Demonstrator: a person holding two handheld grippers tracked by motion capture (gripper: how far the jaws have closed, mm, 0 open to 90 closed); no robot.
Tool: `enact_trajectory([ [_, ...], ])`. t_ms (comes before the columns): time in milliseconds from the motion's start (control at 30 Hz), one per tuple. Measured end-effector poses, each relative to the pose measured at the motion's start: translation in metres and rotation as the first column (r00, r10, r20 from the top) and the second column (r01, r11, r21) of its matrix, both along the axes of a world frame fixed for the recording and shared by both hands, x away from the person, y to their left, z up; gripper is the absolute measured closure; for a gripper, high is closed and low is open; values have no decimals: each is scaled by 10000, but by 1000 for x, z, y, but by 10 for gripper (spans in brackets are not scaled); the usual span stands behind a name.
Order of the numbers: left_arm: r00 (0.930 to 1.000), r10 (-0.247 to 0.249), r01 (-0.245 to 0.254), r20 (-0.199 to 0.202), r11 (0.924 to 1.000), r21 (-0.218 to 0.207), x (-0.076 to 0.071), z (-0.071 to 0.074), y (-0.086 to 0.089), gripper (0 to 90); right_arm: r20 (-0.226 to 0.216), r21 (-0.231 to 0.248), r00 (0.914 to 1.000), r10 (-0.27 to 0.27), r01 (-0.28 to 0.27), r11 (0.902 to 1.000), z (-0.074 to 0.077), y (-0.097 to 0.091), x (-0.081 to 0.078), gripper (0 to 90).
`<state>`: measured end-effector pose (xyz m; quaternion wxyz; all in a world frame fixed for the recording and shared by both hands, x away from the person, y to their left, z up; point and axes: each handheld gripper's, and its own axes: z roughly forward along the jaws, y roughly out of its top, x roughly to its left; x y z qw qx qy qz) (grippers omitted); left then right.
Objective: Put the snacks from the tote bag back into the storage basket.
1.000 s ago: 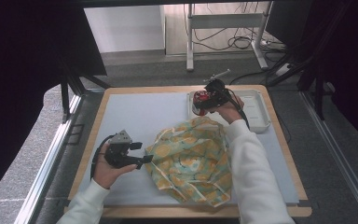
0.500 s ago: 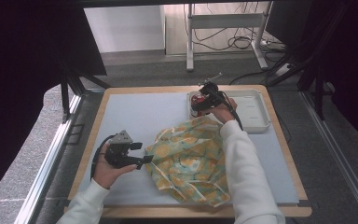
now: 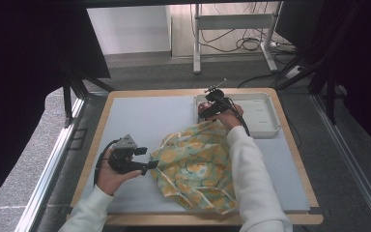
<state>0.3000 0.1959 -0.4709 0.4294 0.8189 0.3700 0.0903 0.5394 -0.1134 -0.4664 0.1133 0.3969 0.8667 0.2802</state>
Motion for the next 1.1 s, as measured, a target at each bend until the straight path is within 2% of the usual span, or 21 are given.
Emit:
enact_trajectory([
  [100,10000,1,-1,4,10000,8,0,0,0,280,-26,-110,10000,-41,41,9999,-3,0,0,252],
  [267,10000,-8,8,-12,10000,54,1,0,0,279,-207,164,9997,-91,95,9998,-3,-2,0,234],
  [400,10000,-2,2,-32,10000,27,0,-1,-1,279,-48,641,9998,-191,194,9978,4,-4,-3,223],
  [567,10000,-34,34,-4,10000,25,1,0,-1,279,287,762,9988,-403,380,9964,13,-6,-8,184],
  [667,10000,-4,4,-30,10000,62,1,-1,0,279,490,1032,9975,-504,451,9936,20,-9,-12,183],
  [1100,10000,44,-44,21,10000,72,0,0,2,279,1224,1817,9925,-35,-189,9832,47,-14,-42,235],
])
